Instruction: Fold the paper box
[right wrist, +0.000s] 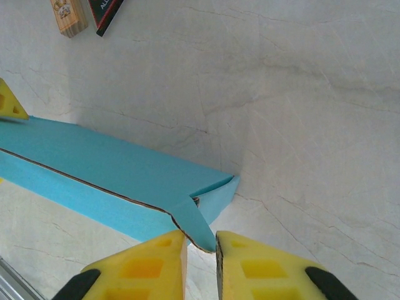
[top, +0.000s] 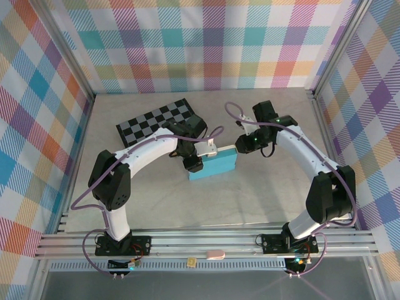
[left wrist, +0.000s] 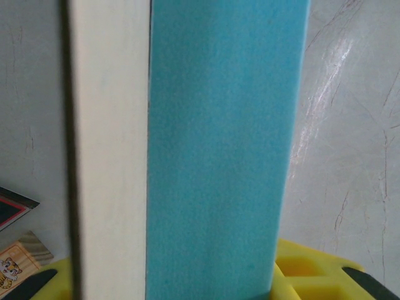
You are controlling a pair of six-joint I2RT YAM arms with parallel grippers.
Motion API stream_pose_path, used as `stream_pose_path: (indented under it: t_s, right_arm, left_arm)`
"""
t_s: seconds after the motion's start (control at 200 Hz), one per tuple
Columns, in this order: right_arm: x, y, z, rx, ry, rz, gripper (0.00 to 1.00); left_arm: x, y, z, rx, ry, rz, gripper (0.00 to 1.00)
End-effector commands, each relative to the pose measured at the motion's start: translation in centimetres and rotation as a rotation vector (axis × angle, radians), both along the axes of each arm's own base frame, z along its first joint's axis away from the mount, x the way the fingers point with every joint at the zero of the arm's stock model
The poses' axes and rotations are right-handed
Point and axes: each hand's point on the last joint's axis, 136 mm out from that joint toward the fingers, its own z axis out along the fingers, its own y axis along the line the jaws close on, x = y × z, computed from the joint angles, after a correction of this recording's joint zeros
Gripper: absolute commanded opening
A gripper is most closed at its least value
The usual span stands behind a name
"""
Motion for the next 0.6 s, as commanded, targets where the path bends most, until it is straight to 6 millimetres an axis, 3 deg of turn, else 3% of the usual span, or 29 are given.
stream_pose_path:
  t_s: [0.0,0.6]
  right_arm:
    - [0.1,0.2,0.4,-0.020,-0.015,0.023,0.19]
    - [1.7,0.6,0.6,-0.077,-0.056,0.039,0.29]
  left_arm:
    - [0.5,-0.6,0.5,-0.020,-0.010,-0.017,0.39]
    - [0.4,-0.7,0.6,-0.029,-0.006,-0.021,0.38]
